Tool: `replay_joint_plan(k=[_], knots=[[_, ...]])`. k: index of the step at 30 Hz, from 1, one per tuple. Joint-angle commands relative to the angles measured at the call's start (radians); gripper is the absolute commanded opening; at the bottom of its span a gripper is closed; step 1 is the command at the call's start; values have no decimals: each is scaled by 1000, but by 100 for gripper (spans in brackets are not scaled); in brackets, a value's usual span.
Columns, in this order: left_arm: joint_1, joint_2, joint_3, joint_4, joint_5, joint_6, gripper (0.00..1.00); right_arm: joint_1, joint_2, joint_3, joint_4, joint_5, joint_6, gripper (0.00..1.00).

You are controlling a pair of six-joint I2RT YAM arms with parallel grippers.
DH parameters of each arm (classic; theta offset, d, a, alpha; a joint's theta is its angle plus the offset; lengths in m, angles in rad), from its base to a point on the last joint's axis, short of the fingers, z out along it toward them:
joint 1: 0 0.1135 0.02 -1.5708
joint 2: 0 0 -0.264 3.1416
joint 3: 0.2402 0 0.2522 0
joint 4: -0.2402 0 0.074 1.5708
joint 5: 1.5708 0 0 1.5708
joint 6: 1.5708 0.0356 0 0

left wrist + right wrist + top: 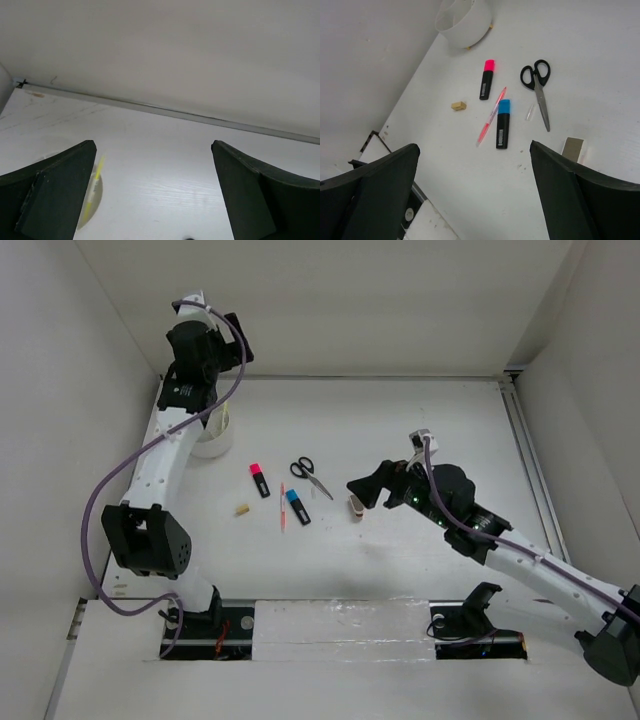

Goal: Sort the stationery into containers
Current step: Pick up the pen from the center of the board.

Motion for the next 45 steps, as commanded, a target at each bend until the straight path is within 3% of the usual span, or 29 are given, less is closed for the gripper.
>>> replay_joint_plan(k=[1,2,3,5,6,9,10,13,17,21,29,35,45], knots=[[-86,-22,120,-329,-14,-115,100,6,-9,74,-100,72,-24,98],[-149,-22,143,-388,-113,-115,100,6,-9,88,-117,88,-24,98],[-278,-12,179,-446,-302,-115,100,-3,-18,97,-152,100,-24,98],[-364,0,189,-619,-407,-264,100,-4,-42,106,-186,120,-36,98],[-384,0,110,-649,-419,-317,100,-4,-53,116,-200,134,-45,98],[-395,-144,-151,-521,-326,-399,100,-13,-67,140,-271,160,-56,97],[-404,-217,-302,-485,-279,-422,100,-13,-67,155,-301,160,-56,96],[-404,-273,-476,-421,-226,-433,100,-23,-58,188,-340,160,-65,93],[-404,-282,-573,-401,-171,-423,93,-33,-49,188,-318,148,-75,85],[-404,-250,-598,-385,-162,-423,88,-33,-27,188,-272,94,-75,80],[-404,-252,-670,-407,-140,-456,83,-33,4,177,-245,57,-56,80],[-404,-175,-689,-407,-110,-446,72,-33,-16,159,-226,48,-56,79],[-415,-91,-698,-417,-119,-446,68,-33,-53,140,-217,37,-56,79]])
